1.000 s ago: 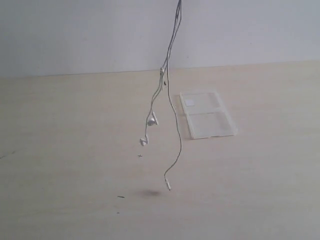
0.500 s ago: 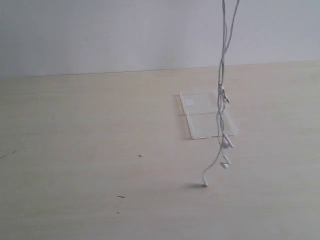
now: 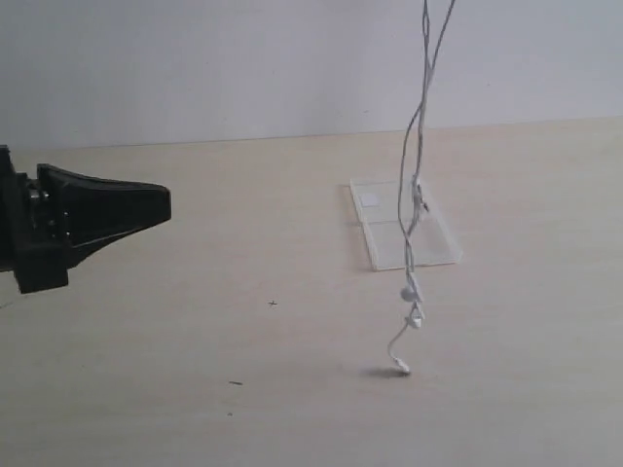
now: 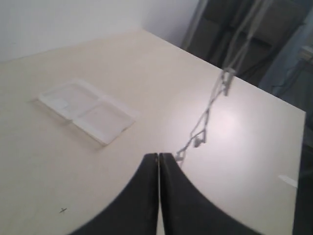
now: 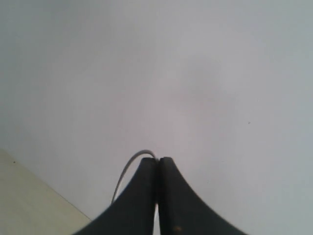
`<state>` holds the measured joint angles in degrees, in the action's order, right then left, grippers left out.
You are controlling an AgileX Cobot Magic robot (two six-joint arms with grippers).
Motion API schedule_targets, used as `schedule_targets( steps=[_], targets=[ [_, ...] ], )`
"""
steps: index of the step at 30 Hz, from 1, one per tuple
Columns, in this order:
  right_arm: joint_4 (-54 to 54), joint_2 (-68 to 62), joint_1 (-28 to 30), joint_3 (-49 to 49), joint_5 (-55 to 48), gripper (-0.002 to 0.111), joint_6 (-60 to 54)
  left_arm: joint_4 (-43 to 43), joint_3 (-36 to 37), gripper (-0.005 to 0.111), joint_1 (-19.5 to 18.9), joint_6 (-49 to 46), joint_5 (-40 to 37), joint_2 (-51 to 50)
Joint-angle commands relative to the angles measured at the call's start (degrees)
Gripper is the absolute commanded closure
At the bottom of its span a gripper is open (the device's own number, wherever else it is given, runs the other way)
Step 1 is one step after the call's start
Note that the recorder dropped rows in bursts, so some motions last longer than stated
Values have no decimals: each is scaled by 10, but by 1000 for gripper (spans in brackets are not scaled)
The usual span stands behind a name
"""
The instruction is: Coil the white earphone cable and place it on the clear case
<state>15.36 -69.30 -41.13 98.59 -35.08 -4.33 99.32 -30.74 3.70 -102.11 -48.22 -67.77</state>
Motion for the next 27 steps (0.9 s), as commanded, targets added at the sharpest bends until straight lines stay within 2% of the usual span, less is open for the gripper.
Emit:
schedule_targets(
  steps=[1,6,9,15,19,23,27],
  targets=[
    [2,-1,3,20,4,108,1,6,-30,87,4,-27,-67,-68],
    [2,-1,3,31,3,108,1,6,-58,51,10,-27,-109,-118],
    [2,-4,3,31,3,108,1,6,-80,39,40,-28,-99,-139],
    [6,-13,3,31,6,108,-1,6,-140,38,117,-28,-22,-171],
    [36,-13,3,31,4,108,9,6,-165,38,136,-28,24,-179],
    [39,-13,3,31,4,108,14,6,-186,37,146,-18,25,-197],
    [39,-13,3,31,4,108,14,6,-202,37,172,-22,30,-217]
  ],
)
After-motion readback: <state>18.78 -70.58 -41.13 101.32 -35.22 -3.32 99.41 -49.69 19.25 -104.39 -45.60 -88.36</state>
